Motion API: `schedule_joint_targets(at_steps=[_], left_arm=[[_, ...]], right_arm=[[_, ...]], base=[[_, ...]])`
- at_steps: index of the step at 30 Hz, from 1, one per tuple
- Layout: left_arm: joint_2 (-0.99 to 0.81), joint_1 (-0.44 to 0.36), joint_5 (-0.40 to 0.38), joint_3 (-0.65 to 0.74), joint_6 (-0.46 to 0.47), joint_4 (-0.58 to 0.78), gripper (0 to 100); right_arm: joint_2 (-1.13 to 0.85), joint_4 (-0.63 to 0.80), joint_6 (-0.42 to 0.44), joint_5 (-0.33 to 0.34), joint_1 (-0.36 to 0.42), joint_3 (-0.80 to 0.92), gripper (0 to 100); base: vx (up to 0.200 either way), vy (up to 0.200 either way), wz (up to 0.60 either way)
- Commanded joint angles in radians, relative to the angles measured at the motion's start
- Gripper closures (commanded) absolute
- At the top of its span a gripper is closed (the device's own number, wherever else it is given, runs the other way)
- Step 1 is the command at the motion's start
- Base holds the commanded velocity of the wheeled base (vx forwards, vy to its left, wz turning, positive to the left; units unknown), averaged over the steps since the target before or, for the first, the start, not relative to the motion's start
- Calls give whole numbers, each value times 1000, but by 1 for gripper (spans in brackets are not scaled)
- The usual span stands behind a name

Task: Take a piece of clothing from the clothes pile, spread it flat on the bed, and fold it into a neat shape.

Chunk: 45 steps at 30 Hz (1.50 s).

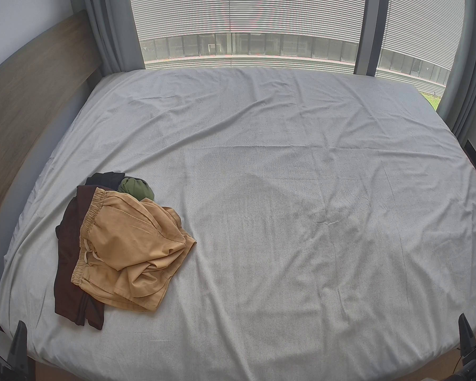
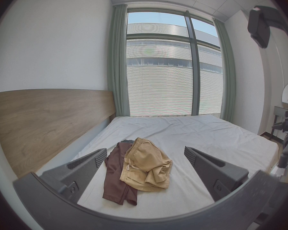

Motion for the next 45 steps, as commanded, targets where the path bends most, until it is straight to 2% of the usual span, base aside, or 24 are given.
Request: schedule_joint_targets(at_steps=[1, 2, 3, 6, 13, 16, 21, 28, 32, 45], left_arm=[[112, -67, -11, -72, -24, 2, 0], [118, -70, -13, -78, -30, 2, 0], [167, -90, -17, -118, -75, 0, 0], [269, -112, -22, -181, -103, -9, 0], [425, -144, -23, -276, -101, -46, 0], [537, -150, -26, -311, -101, -139, 0], [631, -155, -29, -335, -95, -199, 0], [829, -261, -48, -475, -86, -217, 0], [941, -277, -71, -541, -86, -231, 0], [1019, -271, -97, -503, -95, -328, 0]], right_arm=[[-16, 0, 3, -1, 0, 18, 0], [-16, 0, 3, -1, 0, 18, 0], [-16, 0, 3, -1, 0, 18, 0], [-16, 0, 3, -1, 0, 18, 0], [-16, 0, 6, -1, 0, 18, 0], [-16, 0, 5, -1, 0, 18, 0], [-16, 0, 5, -1, 0, 18, 0], [-16, 0, 6, -3, 2, 18, 0], [-16, 0, 6, -3, 0, 18, 0], [-16, 0, -1, -1, 2, 18, 0]], base=[[0, 0, 0], [0, 0, 0], [0, 0, 0], [0, 0, 0], [0, 0, 0], [0, 0, 0], [0, 0, 0], [0, 0, 0], [0, 0, 0], [0, 0, 0]])
